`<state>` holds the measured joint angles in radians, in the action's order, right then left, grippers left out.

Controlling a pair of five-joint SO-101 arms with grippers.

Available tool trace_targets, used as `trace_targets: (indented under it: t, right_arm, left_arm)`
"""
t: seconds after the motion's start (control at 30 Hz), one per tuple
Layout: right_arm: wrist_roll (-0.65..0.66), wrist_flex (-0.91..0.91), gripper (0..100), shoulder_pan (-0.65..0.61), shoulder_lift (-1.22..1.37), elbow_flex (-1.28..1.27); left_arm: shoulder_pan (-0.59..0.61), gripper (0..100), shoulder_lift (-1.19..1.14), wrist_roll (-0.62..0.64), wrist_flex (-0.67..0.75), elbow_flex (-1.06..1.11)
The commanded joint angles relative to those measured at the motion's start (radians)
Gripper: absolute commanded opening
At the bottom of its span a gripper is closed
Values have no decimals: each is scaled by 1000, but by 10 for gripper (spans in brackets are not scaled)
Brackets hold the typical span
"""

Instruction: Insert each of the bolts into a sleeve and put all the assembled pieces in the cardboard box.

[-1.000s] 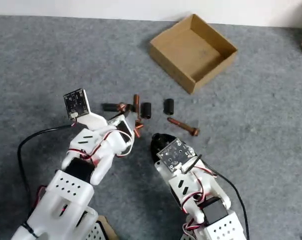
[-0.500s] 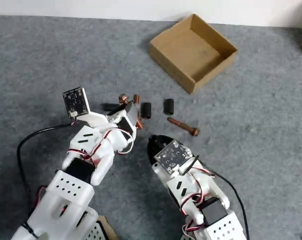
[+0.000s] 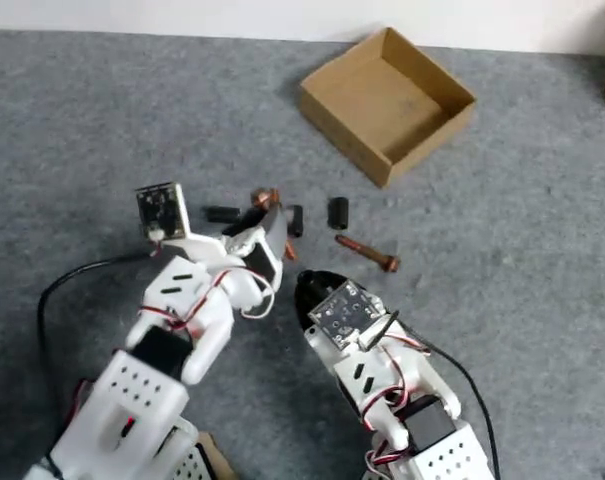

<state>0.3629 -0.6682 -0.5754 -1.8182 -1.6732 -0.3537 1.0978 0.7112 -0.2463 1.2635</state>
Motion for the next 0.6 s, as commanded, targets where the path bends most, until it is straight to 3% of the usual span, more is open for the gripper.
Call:
trace_targets:
  t: [0.0, 0.27, 0.57]
  right_arm:
    - [-2, 27, 4, -4, -19, -27]
    - [-2, 27, 4, -4, -19, -27]
    - [-2, 27, 4, -5, -19, -27]
  left_arm:
    - [-16, 5, 154, -8, -44, 7]
    - [-124, 5, 420, -71, -52, 145]
    - [-162, 5, 447, -78, -55, 200]
